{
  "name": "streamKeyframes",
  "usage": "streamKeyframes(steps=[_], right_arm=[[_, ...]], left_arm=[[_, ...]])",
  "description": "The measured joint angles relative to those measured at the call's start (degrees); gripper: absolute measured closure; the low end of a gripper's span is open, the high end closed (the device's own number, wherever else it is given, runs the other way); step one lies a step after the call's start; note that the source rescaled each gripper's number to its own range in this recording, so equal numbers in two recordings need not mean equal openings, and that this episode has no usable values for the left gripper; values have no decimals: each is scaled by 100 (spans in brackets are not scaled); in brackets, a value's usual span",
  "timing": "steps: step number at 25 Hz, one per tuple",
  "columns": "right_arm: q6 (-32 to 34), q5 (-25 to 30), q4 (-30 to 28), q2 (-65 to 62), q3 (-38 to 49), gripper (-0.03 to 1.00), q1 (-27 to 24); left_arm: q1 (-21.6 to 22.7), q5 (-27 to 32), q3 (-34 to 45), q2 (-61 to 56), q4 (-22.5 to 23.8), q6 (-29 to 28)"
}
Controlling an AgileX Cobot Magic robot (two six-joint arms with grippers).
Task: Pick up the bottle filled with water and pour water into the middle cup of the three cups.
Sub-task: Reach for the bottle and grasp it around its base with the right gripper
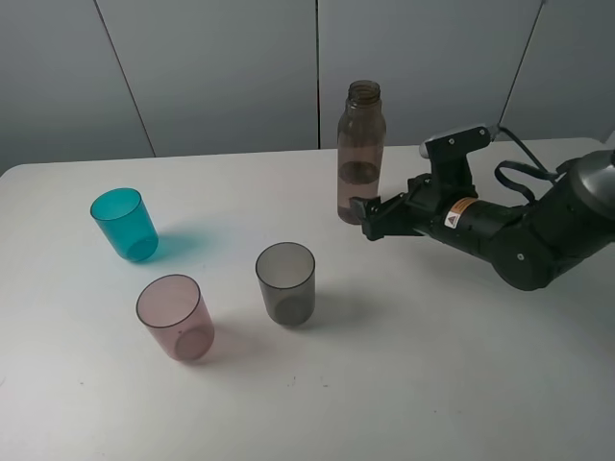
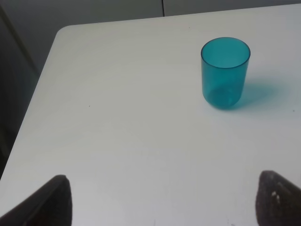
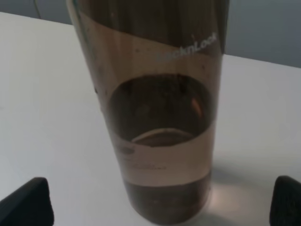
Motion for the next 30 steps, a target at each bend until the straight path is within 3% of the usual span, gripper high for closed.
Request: streamKeyframes(steps=[30], right_arm=[[57, -366, -484, 1096, -1427, -3, 0]], left_arm=[[0, 0, 0, 0, 0, 0]])
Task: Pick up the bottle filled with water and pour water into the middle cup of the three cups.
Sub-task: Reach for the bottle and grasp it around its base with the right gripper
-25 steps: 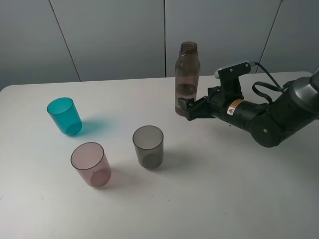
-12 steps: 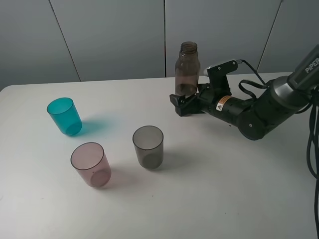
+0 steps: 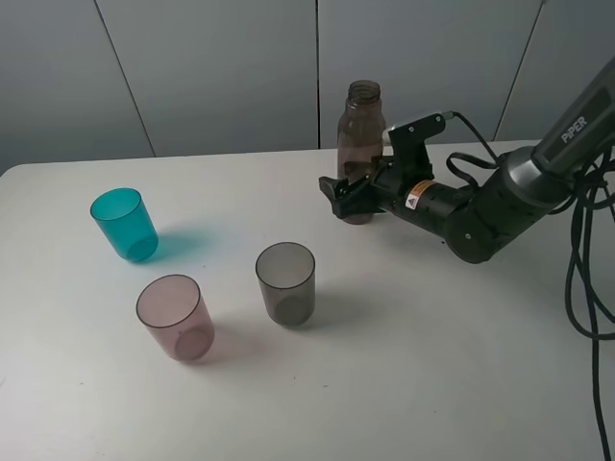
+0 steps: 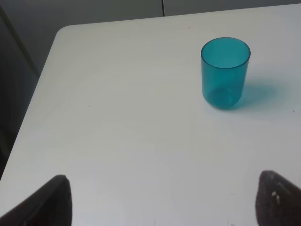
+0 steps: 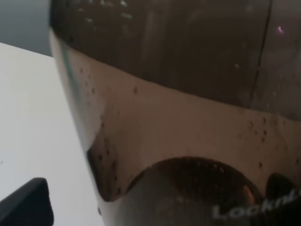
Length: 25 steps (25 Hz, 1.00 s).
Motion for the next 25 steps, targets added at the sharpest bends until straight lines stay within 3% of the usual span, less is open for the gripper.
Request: streamKeyframes(steps=[8, 25], right_arm=[[0, -496, 0, 278, -65, -3, 0], [0, -574, 0, 336, -415, -3, 0]], left_arm=[[0, 0, 0, 0, 0, 0], [0, 0, 0, 0, 0, 0]])
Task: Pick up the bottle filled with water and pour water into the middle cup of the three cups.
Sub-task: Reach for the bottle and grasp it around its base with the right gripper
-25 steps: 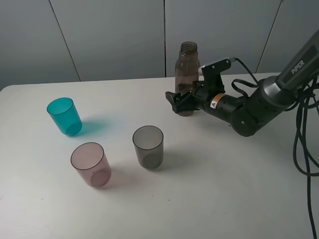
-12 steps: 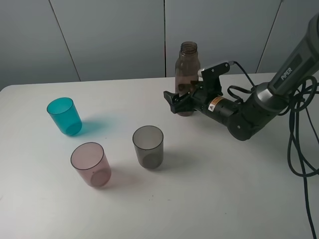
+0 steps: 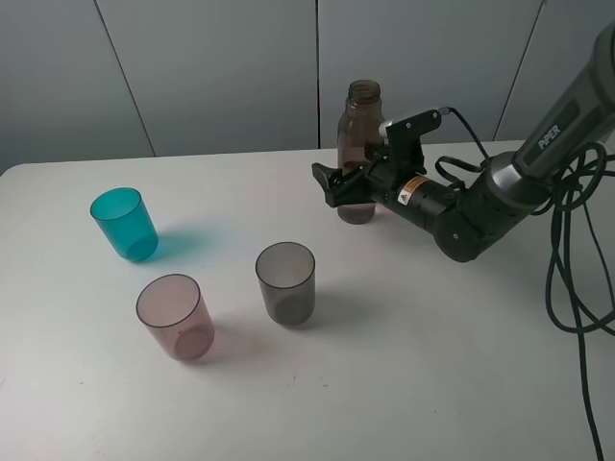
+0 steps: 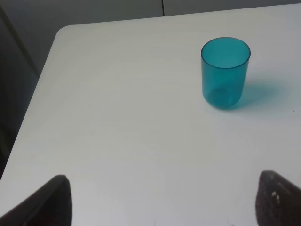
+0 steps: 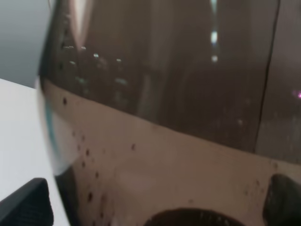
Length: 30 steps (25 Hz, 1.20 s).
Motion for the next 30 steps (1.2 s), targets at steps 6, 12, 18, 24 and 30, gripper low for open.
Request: streamKeyframes(steps=[6, 12, 18, 24, 30], right_arm=[[0, 71, 12, 0, -38, -3, 0], [0, 83, 12, 0, -38, -3, 0], [-9, 94, 50, 52, -176, -3, 0], [-9, 85, 52, 187, -271, -3, 0], [-9, 85, 52, 187, -276, -3, 0]], left_arm=[[0, 0, 0, 0, 0, 0], [0, 0, 0, 0, 0, 0], [0, 0, 0, 0, 0, 0], [0, 0, 0, 0, 0, 0], [0, 0, 0, 0, 0, 10]])
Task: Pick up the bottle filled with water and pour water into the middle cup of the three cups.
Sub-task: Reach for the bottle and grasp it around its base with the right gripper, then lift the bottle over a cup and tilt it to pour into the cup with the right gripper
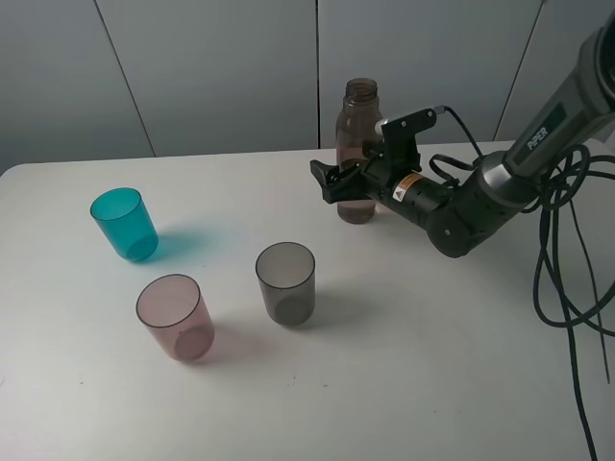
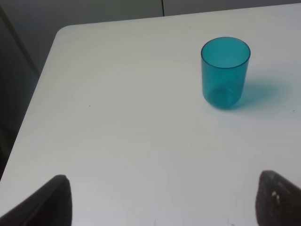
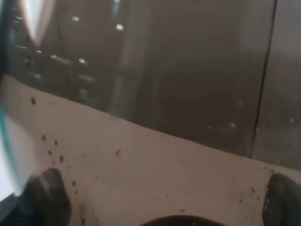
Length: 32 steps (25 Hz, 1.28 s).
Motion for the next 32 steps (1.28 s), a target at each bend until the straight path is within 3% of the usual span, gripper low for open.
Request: streamKeyframes(steps=[6, 7, 8, 9, 10, 11, 12, 25, 32], right_arm=[[-14, 0, 0, 0, 0, -3, 0], [-14, 0, 0, 0, 0, 2, 0], [-14, 0, 0, 0, 0, 13, 0], [-14, 0, 0, 0, 0, 33, 0], [-14, 0, 0, 0, 0, 55, 0], [-26, 0, 13, 0, 0, 88, 0], [-24, 11, 24, 0, -9, 97, 0], [-24, -2, 19, 12, -22, 97, 0], [-1, 418, -492, -574, -12, 97, 0]], left_arm=[[0, 0, 0, 0, 0, 0], [0, 0, 0, 0, 0, 0], [0, 0, 0, 0, 0, 0], [0, 0, 0, 0, 0, 0], [0, 0, 0, 0, 0, 0], [0, 0, 0, 0, 0, 0], [0, 0, 0, 0, 0, 0], [0, 0, 0, 0, 0, 0], [0, 0, 0, 0, 0, 0]])
